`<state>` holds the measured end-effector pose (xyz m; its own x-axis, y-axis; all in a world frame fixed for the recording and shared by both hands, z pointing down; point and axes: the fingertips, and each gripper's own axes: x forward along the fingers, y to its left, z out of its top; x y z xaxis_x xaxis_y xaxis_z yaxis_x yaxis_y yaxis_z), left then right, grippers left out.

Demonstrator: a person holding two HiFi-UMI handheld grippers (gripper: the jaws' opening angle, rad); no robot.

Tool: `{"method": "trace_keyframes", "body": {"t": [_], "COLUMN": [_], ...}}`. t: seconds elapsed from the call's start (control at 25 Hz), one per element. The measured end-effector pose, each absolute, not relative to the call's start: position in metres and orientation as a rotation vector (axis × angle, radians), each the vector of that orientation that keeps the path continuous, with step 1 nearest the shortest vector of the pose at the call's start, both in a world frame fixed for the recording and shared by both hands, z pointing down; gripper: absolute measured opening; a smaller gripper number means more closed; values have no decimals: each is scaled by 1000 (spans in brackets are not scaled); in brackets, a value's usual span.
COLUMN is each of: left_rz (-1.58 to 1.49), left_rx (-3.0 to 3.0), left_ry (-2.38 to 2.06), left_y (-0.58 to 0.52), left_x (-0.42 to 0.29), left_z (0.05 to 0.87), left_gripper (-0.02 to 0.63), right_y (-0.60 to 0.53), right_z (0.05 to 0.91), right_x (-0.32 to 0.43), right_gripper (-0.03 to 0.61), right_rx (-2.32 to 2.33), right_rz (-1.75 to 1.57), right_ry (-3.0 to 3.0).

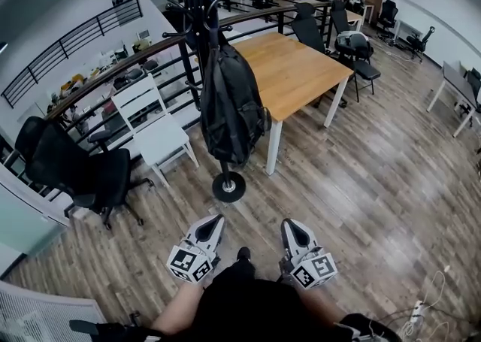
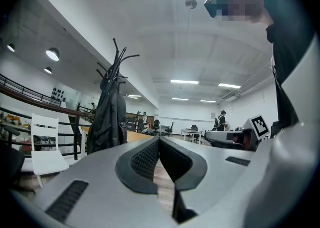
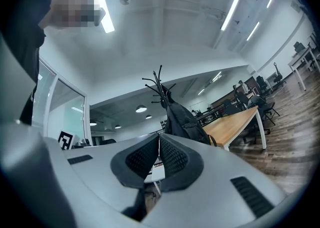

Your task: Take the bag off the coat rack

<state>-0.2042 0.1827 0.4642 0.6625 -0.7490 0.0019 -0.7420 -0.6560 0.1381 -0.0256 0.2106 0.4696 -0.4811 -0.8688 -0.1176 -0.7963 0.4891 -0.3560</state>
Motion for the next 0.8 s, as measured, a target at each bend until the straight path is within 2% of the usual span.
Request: {"method": "trace_keyframes", "body": {"t": [0.8], "left_rz": [-103], "left_rx": [2741], "left_ry": [-1341], "left_y": [92], "left_x": [-190], "left_z": [462], "left_gripper": [15], "right_y": [134], "right_z": [489], "right_x": [27], "right_gripper": [32], "right_rx": [-1509], "right_rz": [-367], "right_ry": [2464]}}
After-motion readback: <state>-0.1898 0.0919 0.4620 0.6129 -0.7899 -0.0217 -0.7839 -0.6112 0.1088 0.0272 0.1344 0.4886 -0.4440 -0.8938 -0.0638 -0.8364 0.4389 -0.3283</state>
